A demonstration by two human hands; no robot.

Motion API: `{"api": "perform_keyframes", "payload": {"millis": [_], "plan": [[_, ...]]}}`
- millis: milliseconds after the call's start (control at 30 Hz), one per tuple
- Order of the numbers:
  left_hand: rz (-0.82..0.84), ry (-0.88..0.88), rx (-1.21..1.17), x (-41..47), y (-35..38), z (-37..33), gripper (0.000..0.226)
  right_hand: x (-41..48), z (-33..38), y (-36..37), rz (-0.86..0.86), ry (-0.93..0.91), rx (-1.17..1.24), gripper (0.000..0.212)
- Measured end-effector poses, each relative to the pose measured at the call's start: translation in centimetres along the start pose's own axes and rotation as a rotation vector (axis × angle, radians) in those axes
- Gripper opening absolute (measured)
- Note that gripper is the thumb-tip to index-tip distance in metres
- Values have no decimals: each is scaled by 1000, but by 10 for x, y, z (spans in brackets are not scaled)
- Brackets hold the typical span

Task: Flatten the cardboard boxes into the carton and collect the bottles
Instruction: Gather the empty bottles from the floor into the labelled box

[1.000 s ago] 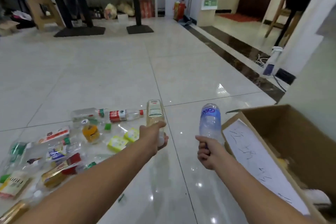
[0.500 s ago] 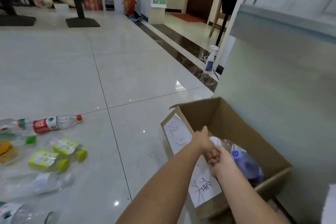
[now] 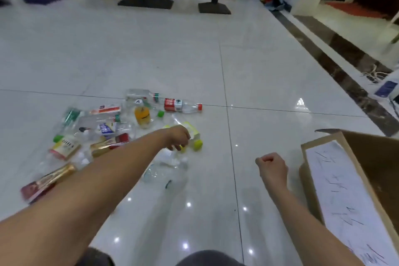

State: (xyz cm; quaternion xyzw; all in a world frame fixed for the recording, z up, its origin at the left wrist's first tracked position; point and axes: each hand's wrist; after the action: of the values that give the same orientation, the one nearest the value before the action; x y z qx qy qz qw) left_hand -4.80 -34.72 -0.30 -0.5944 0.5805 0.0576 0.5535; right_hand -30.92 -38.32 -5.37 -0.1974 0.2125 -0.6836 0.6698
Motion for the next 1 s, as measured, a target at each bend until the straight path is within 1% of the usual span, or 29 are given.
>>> {"api": "perform_keyframes", "payload": {"millis": [33, 67, 133, 167, 233, 300, 333, 400, 433, 467, 533, 600, 633, 667, 700, 733, 767, 800, 833, 933, 1000], "plan": [[-45, -71, -18, 1, -15, 35, 37, -5, 2, 24, 73, -16, -25, 3], [-91, -146, -50, 1, -28, 71, 35, -10, 5, 47, 138, -30, -42, 6], [-191, -306, -129, 1, -47, 135, 27, -23, 12, 87, 262, -44, -60, 10], [-230, -381, -173, 2, -53, 166, 29, -29, 14, 106, 317, -42, -70, 10], [-275, -495, -281, 5, -60, 221, 45, -39, 18, 142, 401, -31, -90, 11], [-288, -607, -303, 7, -52, 267, 59, -49, 23, 170, 465, -27, -108, 8], [-258, -654, -297, 8, -43, 286, 68, -53, 24, 182, 510, -44, -137, 9], [-141, -740, -304, 8, -23, 310, 91, -61, 27, 203, 632, -125, -220, 27], [-102, -780, -280, 8, -16, 319, 100, -64, 27, 212, 691, -170, -260, 37], [-111, -819, -244, 8, -12, 327, 106, -68, 26, 219, 744, -192, -299, 46], [-179, -884, -201, 12, -7, 345, 111, -77, 23, 233, 838, -213, -403, 64], [-180, -956, -165, 5, 0, 356, 108, -84, 19, 243, 929, -216, -494, 81], [-174, -956, -176, 0, 5, 355, 103, -86, 17, 247, 952, -207, -499, 86], [-159, -952, -246, -5, 14, 352, 96, -89, 18, 248, 959, -190, -492, 88], [-141, -985, -370, -6, 26, 348, 94, -91, 19, 249, 960, -175, -486, 88], [-128, -1004, -503, -8, 39, 341, 99, -92, 17, 250, 960, -158, -475, 85], [-121, -1024, -586, -6, 49, 338, 106, -92, 16, 252, 962, -133, -454, 82], [-161, -1028, -664, 1, 55, 336, 108, -92, 15, 253, 956, -96, -413, 78], [-187, -1024, -721, 6, 60, 335, 107, -92, 13, 254, 940, -56, -355, 77], [-151, -953, -837, 14, 65, 323, 103, -96, 9, 258, 891, 141, -157, 70], [-142, -901, -923, 15, 66, 312, 101, -100, 11, 258, 922, 266, -49, 53]]}}
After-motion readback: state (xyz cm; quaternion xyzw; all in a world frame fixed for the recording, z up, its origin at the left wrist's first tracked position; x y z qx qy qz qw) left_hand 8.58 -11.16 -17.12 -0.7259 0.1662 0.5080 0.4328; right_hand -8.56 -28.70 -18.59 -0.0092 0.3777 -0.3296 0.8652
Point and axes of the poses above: each hand's wrist, its own x-axis towards the middle knuckle, its own y-axis out of the palm, z = x × y, and after that the axes turned 12 degrees about -y, right-handed
